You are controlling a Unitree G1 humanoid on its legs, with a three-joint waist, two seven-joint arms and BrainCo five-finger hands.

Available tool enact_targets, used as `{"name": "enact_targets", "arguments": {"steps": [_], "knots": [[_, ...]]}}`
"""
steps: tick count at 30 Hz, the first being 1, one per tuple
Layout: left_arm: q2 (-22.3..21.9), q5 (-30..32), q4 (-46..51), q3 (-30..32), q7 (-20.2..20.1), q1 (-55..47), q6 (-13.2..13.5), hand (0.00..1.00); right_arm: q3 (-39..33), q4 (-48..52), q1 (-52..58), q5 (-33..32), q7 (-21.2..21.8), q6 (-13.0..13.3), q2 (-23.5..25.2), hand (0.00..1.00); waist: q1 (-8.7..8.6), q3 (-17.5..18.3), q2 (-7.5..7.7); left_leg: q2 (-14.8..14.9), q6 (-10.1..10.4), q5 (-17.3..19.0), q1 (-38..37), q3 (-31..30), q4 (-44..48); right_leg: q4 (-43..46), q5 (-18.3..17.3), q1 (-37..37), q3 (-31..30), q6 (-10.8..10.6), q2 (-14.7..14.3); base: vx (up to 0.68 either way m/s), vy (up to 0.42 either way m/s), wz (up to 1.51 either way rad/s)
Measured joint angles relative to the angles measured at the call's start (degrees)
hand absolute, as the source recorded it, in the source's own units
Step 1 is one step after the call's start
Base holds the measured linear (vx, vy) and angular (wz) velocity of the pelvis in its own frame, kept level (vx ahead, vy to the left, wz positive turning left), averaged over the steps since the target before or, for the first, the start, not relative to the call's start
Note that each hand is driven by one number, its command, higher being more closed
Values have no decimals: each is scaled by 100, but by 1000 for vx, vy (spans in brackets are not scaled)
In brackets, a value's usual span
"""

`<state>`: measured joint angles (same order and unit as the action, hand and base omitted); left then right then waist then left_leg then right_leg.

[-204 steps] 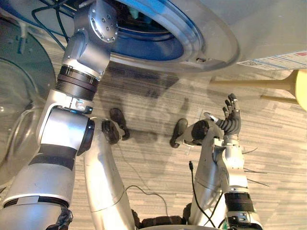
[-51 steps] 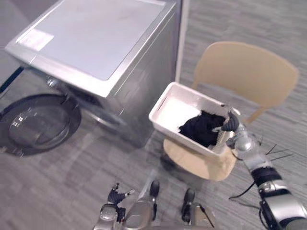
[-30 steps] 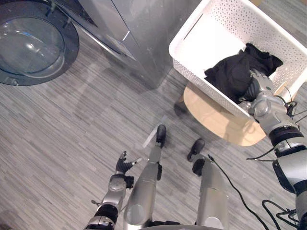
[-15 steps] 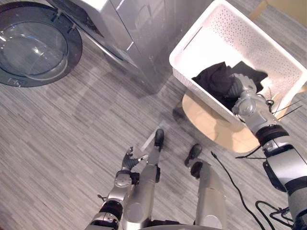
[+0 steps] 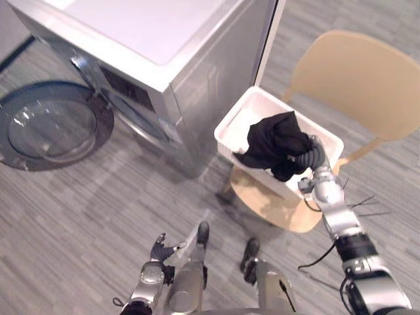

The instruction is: Pick up the laundry basket with both hands and put the clothes into the washing machine.

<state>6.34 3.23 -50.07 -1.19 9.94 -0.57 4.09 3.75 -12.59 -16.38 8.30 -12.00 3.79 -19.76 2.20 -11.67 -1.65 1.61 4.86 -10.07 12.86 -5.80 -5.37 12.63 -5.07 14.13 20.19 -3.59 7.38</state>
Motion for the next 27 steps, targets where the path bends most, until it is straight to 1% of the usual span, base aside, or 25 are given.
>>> {"name": "enact_targets", "arguments": {"steps": [2, 3, 4, 5, 6, 7, 8, 10, 11, 12, 13, 14, 15, 16, 17, 18, 19, 20, 21, 22, 23, 24, 25, 26, 27], "knots": [[-35, 32, -2, 168, -1, -128, -27, 0, -37, 442, 315, -184, 74, 87, 298, 100, 0, 179, 8, 25, -30, 98, -150, 106, -1, -178, 72, -163, -96, 11, -63, 70, -8, -34], [-38, 33, -1, 222, 0, -206, -52, 0, -63, 776, 504, -359, 110, 179, 571, 100, 1, 284, 13, 57, -69, 150, -223, 210, -1, -358, 172, -252, -212, -5, -127, 50, -3, -44], [-46, 32, -1, 258, -2, -225, -54, 0, -60, 889, 554, -449, 127, 230, 668, 100, 3, 295, 16, 71, -80, 159, -255, 282, -1, -425, 224, -282, -280, 10, -151, 26, 0, -70], [-77, 28, 0, 387, -1, -283, -57, 0, -22, 1167, 633, -651, 240, 277, 889, 100, 21, 316, 23, 111, -112, 205, -303, 486, -3, -594, 356, -297, -486, -3, -225, 8, 1, -71], [-68, 23, 1, 415, 0, -316, -57, 0, 47, 1295, 664, -760, 269, 324, 985, 100, 27, 323, 27, 136, -157, 237, -311, 613, -3, -702, 449, -290, -611, 21, -269, -1, 0, -74], [-56, 22, 1, 418, 0, -334, -58, 0, 84, 1365, 693, -843, 336, 365, 1038, 100, 28, 326, 32, 148, -158, 242, -311, 676, -3, -767, 512, -289, -666, 20, -289, -3, -6, -56], [-47, 17, 3, 419, 1, -349, -58, 0, 177, 1425, 732, -1024, 463, 478, 1092, 100, 28, 326, 33, 167, -162, 246, -310, 764, -2, -884, 624, -298, -763, 33, -326, -8, -6, -37], [-60, -9, 81, 417, -1, -320, -56, 0, 206, 1479, 869, -1206, 554, 492, 1209, 100, 24, 326, 32, 163, -189, 257, -271, 743, 103, -735, 650, -254, -785, 44, -308, -13, -12, -3], [-59, -33, 215, 423, 2, -321, -39, 0, 195, 1533, 1030, -1288, 602, 494, 1229, 100, 32, 316, 14, 205, -305, 322, -113, 674, 347, -331, 404, -171, -961, -81, -325, -50, -26, 37], [-48, -33, 269, 436, 2, -312, -32, 0, 194, 1579, 1101, -1344, 610, 494, 1262, 100, 1, 310, 8, 209, -370, 368, -34, 613, 454, 238, 59, -48, -1141, -50, -314, -17, -68, 95], [-27, -41, 422, 465, 5, -293, 14, 0, 195, 1683, 1270, -1447, 616, 534, 1314, 100, -13, 307, 40, 109, -358, 374, 16, 290, 648, 1441, -551, 27, -1441, -126, -267, -33, -165, 140], [-30, -55, 606, 474, 10, -310, 20, 0, 264, 1690, 1278, -1457, 658, 592, 1323, 100, 26, 311, 86, -50, -325, 362, 138, -3, 889, 1740, -947, -210, -1720, -249, -233, 4, -154, 126], [-30, -58, 631, 472, 10, -314, 20, 0, 289, 1692, 1272, -1457, 666, 599, 1323, 100, 37, 309, 92, -66, -324, 360, 152, -29, 909, 1719, -982, -236, -1744, -253, -234, -119, -243, 109], [-60, -130, 973, 455, 18, -405, 33, 0, 435, 1691, 1135, -1452, 699, 624, 1315, 100, 111, 296, 95, -168, -210, 282, 297, -231, 992, 1421, -1280, -396, -1907, -117, -254, -140, -173, 61], [-136, -158, 1214, 439, 24, -471, 64, 0, 566, 1680, 977, -1452, 707, 637, 1289, 100, 218, 259, 1, -109, -98, 193, 410, -355, 981, 1226, -1387, -426, -1861, 107, -393, -196, -224, 70], [-215, -164, 1363, 426, 34, -534, 76, 0, 647, 1672, 915, -1451, 713, 638, 1238, 100, 222, 241, -112, -37, -59, 136, 473, -452, 965, 1188, -1337, -416, -1762, 112, -509, -212, -178, 60], [-325, -186, 1767, 377, 36, -757, 109, 0, 813, 1664, 871, -1451, 722, 659, 1156, 100, 234, 231, -259, 59, -14, 78, 571, -757, 858, 1256, -1308, -327, -1471, 260, -665, -278, -212, 88], [-364, -277, 2003, 279, 38, -861, 122, 0, 850, 1636, 880, -1446, 726, 680, 1107, 100, 220, 204, -319, 119, -1, 128, 568, -883, 652, 1302, -1320, -296, -1248, 343, -663, -325, -243, 99], [-373, -293, 2086, 159, 35, -888, 121, 0, 834, 1587, 875, -1446, 723, 689, 1053, 100, 218, 188, -349, 188, -132, 302, 530, -827, 468, 1248, -1260, -314, -1094, 436, -703, -310, -196, 127], [-424, -315, 2329, -20, 11, -897, 117, 0, 750, 1434, 803, -1440, 721, 691, 923, 100, 178, 167, -276, 196, -480, 740, 648, -173, 365, 910, -1004, -330, -682, 598, -497, -294, -173, 141], [-457, -317, 2602, -172, 5, -886, 130, 0, 639, 1286, 692, -1435, 717, 693, 803, 100, 148, 145, -239, 94, -427, 670, 753, 357, 583, 698, -825, -328, -427, 627, -315, -219, -112, 142], [-460, -317, 2741, -255, 1, -863, 137, 0, 591, 1221, 660, -1431, 716, 689, 755, 100, 152, 145, -218, 30, -422, 666, 757, 603, 765, 600, -726, -316, -323, 629, -212, -197, -105, 129], [-463, -286, 3090, -321, -16, -862, 182, 0, 487, 1114, 628, -1421, 701, 682, 673, 100, 149, 148, -215, -56, -419, 674, 630, 999, 1290, 461, -566, -277, -121, 632, -24, -175, -68, 102], [-450, -280, 3335, -296, 0, -877, 278, 0, 511, 1037, 612, -1403, 704, 666, 621, 100, 150, 167, -247, 8, -411, 716, 414, 1147, 1642, 376, -480, -276, -4, 646, 39, -177, -50, 89], [-440, -280, 3472, -283, 6, -878, 316, 0, 544, 990, 592, -1386, 711, 661, 596, 100, 151, 191, -284, 95, -424, 746, 257, 1210, 1812, 330, -435, -279, 67, 648, 44, -143, -11, 65]]}}
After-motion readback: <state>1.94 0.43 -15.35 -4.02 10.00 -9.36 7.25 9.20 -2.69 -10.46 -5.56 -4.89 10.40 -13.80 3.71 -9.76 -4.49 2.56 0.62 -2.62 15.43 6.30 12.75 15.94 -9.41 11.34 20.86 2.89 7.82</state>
